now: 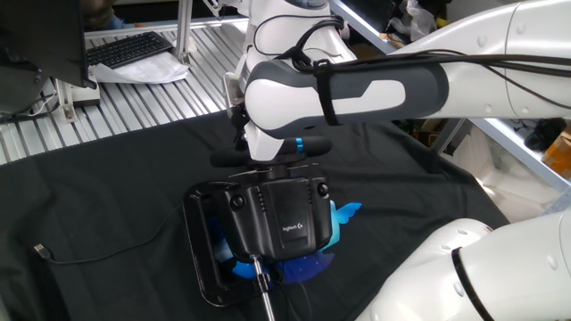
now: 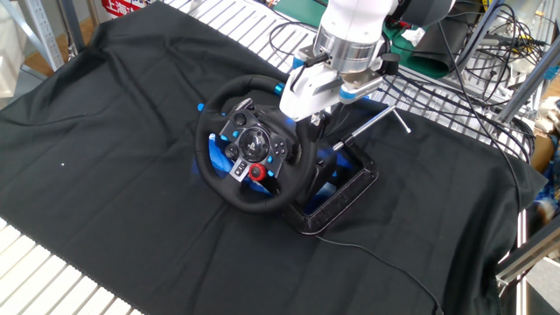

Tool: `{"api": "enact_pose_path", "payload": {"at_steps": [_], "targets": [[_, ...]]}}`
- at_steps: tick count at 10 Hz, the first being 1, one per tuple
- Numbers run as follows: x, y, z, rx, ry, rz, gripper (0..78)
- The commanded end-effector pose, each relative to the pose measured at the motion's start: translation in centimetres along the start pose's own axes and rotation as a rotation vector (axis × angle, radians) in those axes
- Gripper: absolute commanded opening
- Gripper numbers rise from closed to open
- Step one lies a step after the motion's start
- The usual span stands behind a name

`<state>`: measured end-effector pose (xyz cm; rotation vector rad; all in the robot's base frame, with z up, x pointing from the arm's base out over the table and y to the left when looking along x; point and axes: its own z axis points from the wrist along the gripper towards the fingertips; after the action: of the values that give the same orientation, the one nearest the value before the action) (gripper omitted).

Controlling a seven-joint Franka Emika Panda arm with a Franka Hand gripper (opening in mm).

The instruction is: Rotate the steering wheel 90 degrees counterclockwise

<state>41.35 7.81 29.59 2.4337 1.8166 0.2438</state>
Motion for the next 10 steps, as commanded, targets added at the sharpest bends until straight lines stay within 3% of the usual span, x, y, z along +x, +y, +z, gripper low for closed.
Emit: {"api": "enact_pose_path", "payload": {"at_steps": [1,10], "targets": [[-0.08,0.14,-0.02,-0.002,-0.003,0.003,1.1],[0.24,0.18,-0.48,0.003,-0.013,0.004,1.1]]}}
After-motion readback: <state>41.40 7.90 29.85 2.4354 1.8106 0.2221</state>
